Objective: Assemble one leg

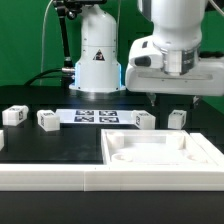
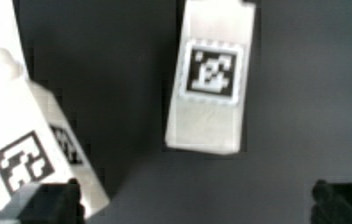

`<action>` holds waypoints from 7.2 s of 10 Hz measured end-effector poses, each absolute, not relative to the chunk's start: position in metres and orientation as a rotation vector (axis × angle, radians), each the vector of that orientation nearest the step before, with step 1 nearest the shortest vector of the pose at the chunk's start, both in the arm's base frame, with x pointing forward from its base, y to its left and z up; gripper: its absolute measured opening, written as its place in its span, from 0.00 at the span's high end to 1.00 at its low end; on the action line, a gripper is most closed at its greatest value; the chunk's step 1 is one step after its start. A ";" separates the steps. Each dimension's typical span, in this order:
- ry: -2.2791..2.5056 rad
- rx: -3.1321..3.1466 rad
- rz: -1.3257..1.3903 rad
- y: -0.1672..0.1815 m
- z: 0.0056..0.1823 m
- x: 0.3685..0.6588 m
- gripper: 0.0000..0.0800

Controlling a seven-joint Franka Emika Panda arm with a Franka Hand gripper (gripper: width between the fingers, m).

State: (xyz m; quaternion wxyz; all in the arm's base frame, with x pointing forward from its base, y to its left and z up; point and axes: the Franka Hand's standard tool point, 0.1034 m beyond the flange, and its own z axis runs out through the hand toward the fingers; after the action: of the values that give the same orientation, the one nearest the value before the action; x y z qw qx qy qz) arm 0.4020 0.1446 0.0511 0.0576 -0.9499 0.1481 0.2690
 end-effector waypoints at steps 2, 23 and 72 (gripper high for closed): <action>0.437 -2.826 0.971 0.148 0.047 0.405 0.19; 0.399 -2.783 1.189 0.151 0.011 0.368 0.64; -0.185 -2.930 -0.903 0.111 0.106 0.622 0.63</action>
Offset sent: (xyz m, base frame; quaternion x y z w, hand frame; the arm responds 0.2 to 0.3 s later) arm -0.0055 0.0187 -0.0141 -0.0050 -0.1920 0.0304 0.9809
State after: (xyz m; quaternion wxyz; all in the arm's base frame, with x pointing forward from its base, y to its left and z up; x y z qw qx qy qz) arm 0.6223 0.1110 0.1055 0.0351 -0.9534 -0.0601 -0.2937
